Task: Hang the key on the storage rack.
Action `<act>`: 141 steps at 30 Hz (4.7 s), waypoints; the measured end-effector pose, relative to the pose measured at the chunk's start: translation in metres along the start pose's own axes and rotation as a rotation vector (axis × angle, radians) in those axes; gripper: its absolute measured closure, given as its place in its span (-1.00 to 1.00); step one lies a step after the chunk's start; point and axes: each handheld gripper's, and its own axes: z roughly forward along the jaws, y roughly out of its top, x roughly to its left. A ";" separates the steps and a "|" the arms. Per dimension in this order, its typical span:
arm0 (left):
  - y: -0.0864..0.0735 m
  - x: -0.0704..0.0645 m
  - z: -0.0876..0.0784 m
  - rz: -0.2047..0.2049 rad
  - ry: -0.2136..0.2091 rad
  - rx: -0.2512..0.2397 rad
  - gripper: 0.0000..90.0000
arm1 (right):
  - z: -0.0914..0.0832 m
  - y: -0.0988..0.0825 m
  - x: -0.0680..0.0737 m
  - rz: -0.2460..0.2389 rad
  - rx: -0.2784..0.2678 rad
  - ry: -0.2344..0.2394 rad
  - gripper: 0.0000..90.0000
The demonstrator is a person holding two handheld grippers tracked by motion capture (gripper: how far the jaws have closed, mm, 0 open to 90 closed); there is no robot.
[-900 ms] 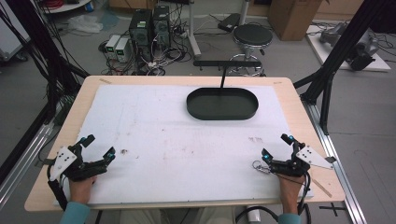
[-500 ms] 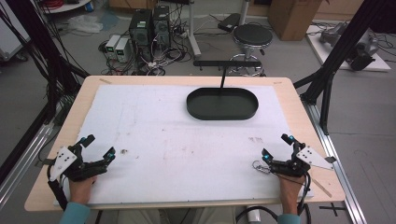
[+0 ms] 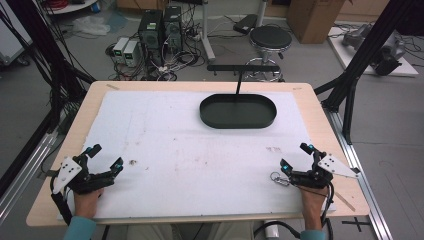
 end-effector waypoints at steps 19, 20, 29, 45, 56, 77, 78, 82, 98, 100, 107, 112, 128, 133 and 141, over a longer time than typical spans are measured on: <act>0.000 0.000 0.000 0.000 0.000 -0.001 -0.83 | 0.018 0.052 0.007 -0.161 0.361 0.250 -0.98; 0.000 0.000 0.000 0.000 0.001 -0.003 -0.83 | 0.022 0.053 0.007 -0.176 0.414 0.275 -0.98; 0.000 0.000 0.000 0.000 0.001 -0.003 -0.83 | 0.036 0.050 0.007 -0.200 0.588 0.384 -0.98; 0.000 -0.001 0.000 0.008 -0.002 -0.002 -0.83 | 0.046 0.042 0.001 -0.219 0.768 0.472 -0.87; 0.000 -0.001 0.000 0.010 -0.004 0.000 -0.83 | 0.049 0.037 -0.004 -0.198 0.844 0.550 -0.42; 0.000 0.000 0.000 0.005 -0.002 -0.002 -0.83 | 0.046 0.033 -0.007 -0.244 0.902 0.598 0.43; 0.000 0.000 0.000 0.004 -0.002 -0.002 -0.83 | 0.046 0.033 -0.007 -0.247 0.899 0.598 0.46; 0.000 0.000 0.000 0.004 -0.001 -0.001 -0.83 | 0.044 0.032 -0.008 -0.241 0.902 0.599 0.53; 0.000 0.000 0.000 0.002 -0.001 -0.001 -0.83 | 0.041 0.034 -0.009 -0.250 0.888 0.603 0.81; 0.000 0.000 0.000 0.000 0.000 0.000 -0.83 | 0.041 0.034 -0.009 -0.250 0.891 0.601 0.84; 0.000 0.000 0.000 0.004 -0.002 -0.001 -0.83 | 0.041 0.034 -0.009 -0.247 0.898 0.603 0.94; 0.000 0.000 0.000 0.004 -0.002 -0.001 -0.83 | 0.041 0.034 -0.009 -0.238 0.904 0.586 0.97; 0.000 -0.001 0.000 0.006 -0.001 -0.002 -0.83 | 0.040 0.065 -0.016 -0.118 0.713 0.520 0.97; 0.000 -0.001 0.000 0.008 0.000 0.000 -0.83 | 0.040 0.084 -0.027 -0.023 0.549 0.466 0.97; 0.000 -0.001 0.000 0.010 -0.001 0.000 -0.83 | 0.041 0.101 -0.034 0.002 0.442 0.394 0.97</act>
